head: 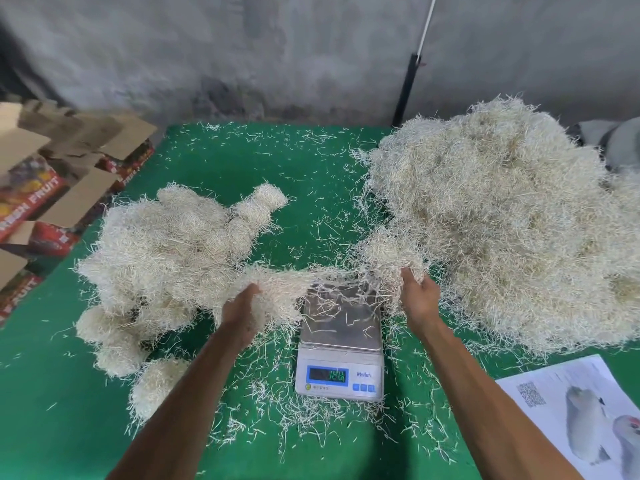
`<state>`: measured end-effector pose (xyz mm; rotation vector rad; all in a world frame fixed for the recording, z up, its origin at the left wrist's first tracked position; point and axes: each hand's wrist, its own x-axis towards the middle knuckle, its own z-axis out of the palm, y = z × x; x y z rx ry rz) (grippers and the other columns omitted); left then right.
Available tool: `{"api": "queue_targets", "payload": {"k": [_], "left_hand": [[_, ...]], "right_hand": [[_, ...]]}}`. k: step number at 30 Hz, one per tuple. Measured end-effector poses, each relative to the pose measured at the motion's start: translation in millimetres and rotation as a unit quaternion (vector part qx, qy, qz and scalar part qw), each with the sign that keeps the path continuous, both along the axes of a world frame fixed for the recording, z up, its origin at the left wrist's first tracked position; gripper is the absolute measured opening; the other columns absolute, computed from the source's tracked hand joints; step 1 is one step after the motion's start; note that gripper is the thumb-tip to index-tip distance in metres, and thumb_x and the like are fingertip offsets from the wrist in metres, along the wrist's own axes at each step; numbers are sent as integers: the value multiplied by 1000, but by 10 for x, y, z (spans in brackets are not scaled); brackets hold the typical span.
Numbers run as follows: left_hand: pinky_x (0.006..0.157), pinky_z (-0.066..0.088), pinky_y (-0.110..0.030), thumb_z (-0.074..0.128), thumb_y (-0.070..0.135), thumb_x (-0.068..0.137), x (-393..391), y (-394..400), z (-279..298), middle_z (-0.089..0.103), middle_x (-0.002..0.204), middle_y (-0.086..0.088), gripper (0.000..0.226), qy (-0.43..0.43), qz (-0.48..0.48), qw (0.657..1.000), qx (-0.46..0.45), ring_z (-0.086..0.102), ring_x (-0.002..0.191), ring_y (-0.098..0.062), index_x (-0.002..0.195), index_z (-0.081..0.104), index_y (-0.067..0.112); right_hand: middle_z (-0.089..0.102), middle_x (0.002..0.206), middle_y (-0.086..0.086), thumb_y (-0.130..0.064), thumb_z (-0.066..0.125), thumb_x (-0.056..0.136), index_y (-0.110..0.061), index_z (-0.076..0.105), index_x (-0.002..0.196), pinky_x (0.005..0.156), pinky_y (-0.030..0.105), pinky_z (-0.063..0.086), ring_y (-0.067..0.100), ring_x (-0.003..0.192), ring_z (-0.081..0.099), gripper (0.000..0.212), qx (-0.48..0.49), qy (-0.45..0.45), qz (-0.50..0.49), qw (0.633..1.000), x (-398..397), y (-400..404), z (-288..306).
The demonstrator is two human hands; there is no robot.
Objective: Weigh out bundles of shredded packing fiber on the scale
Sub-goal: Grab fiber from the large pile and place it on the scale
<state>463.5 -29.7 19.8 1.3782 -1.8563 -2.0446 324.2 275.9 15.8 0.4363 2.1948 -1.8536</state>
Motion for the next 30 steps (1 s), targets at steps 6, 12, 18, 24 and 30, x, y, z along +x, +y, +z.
{"api": "queue_targets", "payload": {"k": [6, 12, 18, 24, 30], "left_hand": [[50, 48, -29, 71, 35, 88, 225, -96, -68, 54, 98, -9, 45, -31, 117, 993, 17, 57, 76, -20, 122, 58, 7], [72, 56, -34, 56, 43, 100, 880, -546, -148, 57, 132, -22, 48, -4, 178, 984, 13, 63, 107, -35, 130, 56, 6], [77, 57, -38, 63, 47, 94, 1188, -631, -198, 61, 130, -22, 56, -30, 215, 976, 8, 62, 115, -37, 129, 59, 4], [115, 33, -59, 35, 59, 102, 1088, -360, -69, 34, 156, -23, 64, -13, 75, 997, -13, 37, 141, -42, 148, 44, 16], [103, 38, -53, 52, 48, 98, 834, -83, 144, 27, 161, -16, 45, -13, 20, 999, 21, 43, 131, -38, 135, 55, 23]], "right_hand": [[64, 103, 16, -31, 53, 108, -4, -2, 164, 87, 30, 61, 24, 96, 68, 83, -34, 29, -7, 999, -3, -319, 181], [20, 168, 20, -31, 47, 109, -7, 1, 165, 125, 49, 27, 36, 152, 31, 77, -9, 47, -11, 999, -238, -885, 417], [32, 163, 18, -43, 55, 104, -9, 9, 164, 122, 49, 34, 34, 148, 38, 82, 20, 79, 85, 993, -578, -1579, 719], [40, 159, 15, -63, 50, 100, -30, 28, 158, 87, 38, 58, 26, 110, 68, 70, 34, 88, 295, 951, -439, -1960, 856], [60, 142, 15, -41, 54, 106, -13, 50, 145, 99, 45, 57, 29, 104, 73, 49, 71, -5, 321, 944, -128, -1618, 510]]}}
